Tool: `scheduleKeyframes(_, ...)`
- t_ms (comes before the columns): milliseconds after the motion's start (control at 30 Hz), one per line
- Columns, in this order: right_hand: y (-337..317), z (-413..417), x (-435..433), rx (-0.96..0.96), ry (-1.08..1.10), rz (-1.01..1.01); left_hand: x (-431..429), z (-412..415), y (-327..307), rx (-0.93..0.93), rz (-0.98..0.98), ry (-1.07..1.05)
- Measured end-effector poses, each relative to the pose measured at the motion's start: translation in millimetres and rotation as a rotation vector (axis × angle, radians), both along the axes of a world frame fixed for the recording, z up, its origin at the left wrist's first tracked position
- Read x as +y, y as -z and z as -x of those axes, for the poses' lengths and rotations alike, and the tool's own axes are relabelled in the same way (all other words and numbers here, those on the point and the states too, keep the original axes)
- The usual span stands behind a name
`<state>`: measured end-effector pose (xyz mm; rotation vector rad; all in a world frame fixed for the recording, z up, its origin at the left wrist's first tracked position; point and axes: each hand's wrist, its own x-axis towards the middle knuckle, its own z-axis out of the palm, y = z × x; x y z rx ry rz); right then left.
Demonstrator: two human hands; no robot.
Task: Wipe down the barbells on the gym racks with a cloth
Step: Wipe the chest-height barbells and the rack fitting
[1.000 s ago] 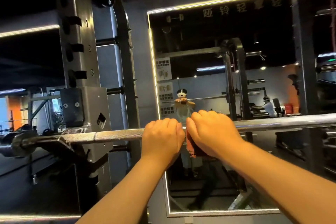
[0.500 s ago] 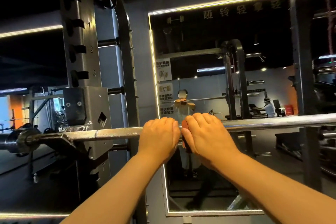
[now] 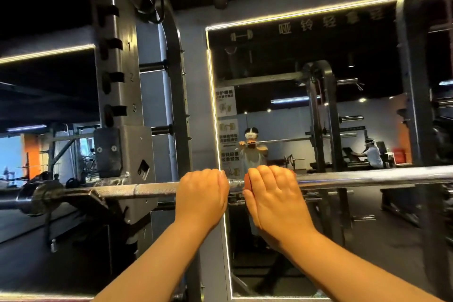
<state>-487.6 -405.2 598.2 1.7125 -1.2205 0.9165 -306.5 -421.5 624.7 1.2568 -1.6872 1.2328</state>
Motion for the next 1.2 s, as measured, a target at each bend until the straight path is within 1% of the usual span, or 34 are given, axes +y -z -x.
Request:
scheduleKeyframes(67,-23,-4,9,0.008,-0.012,-0.087,-2,0,0,0.033,-0.003,0.022)
scheduleKeyframes(133,-45,-2,19,0.123,-0.034,-0.226,-3,0,1,0.04,-0.014,0.042)
scheduleKeyframes(167,-50,0,20,0.176,-0.044,-0.272,-3,0,2,0.042,-0.019,0.044)
scheduleKeyframes(200,-51,-1,21,0.185,-0.036,-0.289,-2,0,2,0.045,-0.023,0.044)
scheduleKeyframes(300,-29,-6,15,0.013,-0.039,-0.197,0,1,2,0.046,-0.027,0.032)
scheduleKeyframes(333,-15,-8,13,-0.001,-0.02,-0.169,1,2,2,0.044,-0.022,0.029)
scheduleKeyframes(433,17,-6,8,0.04,-0.011,-0.012,-2,1,3,0.042,-0.038,-0.012)
scheduleKeyframes(533,0,-6,5,0.056,-0.035,-0.007,-4,1,4,0.098,-0.011,0.041)
scheduleKeyframes(600,-27,-7,8,0.11,-0.036,-0.107,-4,3,2,0.139,0.014,0.103)
scheduleKeyframes(633,-42,-8,11,0.176,-0.037,-0.196,-4,3,2,0.144,0.027,0.112)
scheduleKeyframes(700,-64,-11,19,0.275,0.008,-0.386,-4,1,2,0.128,0.003,0.087)
scheduleKeyframes(733,-69,-13,22,0.293,0.039,-0.428,-4,0,3,0.124,-0.02,0.069)
scheduleKeyframes(800,-63,-18,19,0.212,0.024,-0.342,-2,-1,3,0.127,-0.058,0.057)
scheduleKeyframes(867,-41,-22,15,0.068,-0.035,-0.184,0,-1,3,0.113,-0.081,0.069)
scheduleKeyframes(900,-25,-22,12,0.027,-0.048,-0.147,0,-1,3,0.113,-0.085,0.077)
scheduleKeyframes(1000,10,-20,1,0.016,-0.12,-0.047,-1,0,2,0.135,0.005,0.129)
scheduleKeyframes(1100,0,-18,-3,0.06,-0.131,-0.027,-7,-1,5,0.128,0.088,0.142)
scheduleKeyframes(1200,-34,-23,9,0.124,-0.128,-0.2,-8,0,3,0.155,0.134,0.162)
